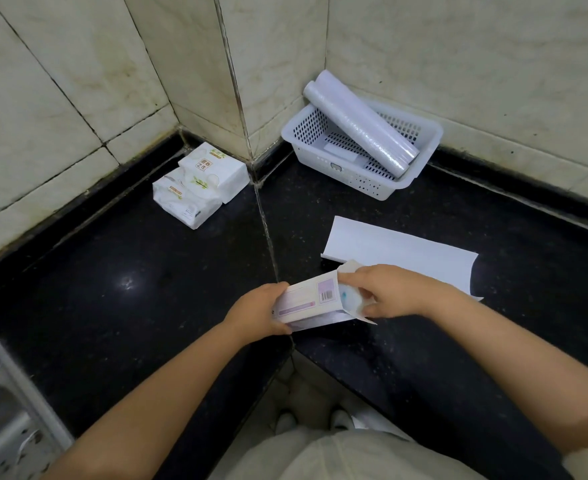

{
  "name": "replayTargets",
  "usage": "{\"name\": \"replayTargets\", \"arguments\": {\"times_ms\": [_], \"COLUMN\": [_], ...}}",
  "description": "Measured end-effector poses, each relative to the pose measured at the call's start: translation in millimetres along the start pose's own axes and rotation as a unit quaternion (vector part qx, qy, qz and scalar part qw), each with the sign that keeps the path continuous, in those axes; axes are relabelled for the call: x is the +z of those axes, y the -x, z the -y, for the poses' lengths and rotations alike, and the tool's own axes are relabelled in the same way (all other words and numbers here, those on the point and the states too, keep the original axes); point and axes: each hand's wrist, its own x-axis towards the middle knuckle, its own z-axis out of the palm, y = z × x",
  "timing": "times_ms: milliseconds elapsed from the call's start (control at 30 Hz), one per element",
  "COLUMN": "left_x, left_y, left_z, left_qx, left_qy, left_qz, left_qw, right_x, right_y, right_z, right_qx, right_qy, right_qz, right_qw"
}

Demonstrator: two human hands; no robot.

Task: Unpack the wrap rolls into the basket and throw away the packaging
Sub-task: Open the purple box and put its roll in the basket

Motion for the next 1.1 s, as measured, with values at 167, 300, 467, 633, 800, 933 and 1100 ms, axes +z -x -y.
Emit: {"name": "replayTargets", "arguments": {"times_ms": [167,300,467,633,800,933,1100], "left_x": [-5.6,-6.4,-4.8,-6.9,-25.0,-39.4,-45.6], "left_y": [3.8,5.5,6.0,4.4,1.6,0.3,-1.5], "left_z": [0.0,2.0,3.8,4.3,21.3,41.0,32.6], "left_qx": [-0.003,-0.008,-0.012,-0.017,-0.065,-0.132,-0.124], "left_qy": [-0.041,-0.037,-0.05,-0.06,-0.109,-0.171,-0.217], "left_qz": [0.017,0.022,0.016,0.009,-0.012,0.015,0.034], "left_qw": [0.999,0.999,0.999,0.998,0.992,0.976,0.968], "right_x": [-1.3,3.8,23.5,27.3,14.7,3.6,-3.6], "right_y": [-7.2,-15.9,-20.9,-21.8,-1.4,16.5,26.7], "right_z": [14.2,22.1,22.5,18.2,-9.0,-30.3,-32.2], "right_qx": [-0.027,-0.023,-0.031,0.003,0.036,0.069,0.096], "right_qy": [0.094,0.189,0.202,0.139,0.061,0.007,-0.023], "right_qz": [-0.003,-0.003,-0.035,-0.066,-0.142,-0.163,-0.173], "right_qw": [0.995,0.982,0.978,0.988,0.987,0.984,0.98]}}
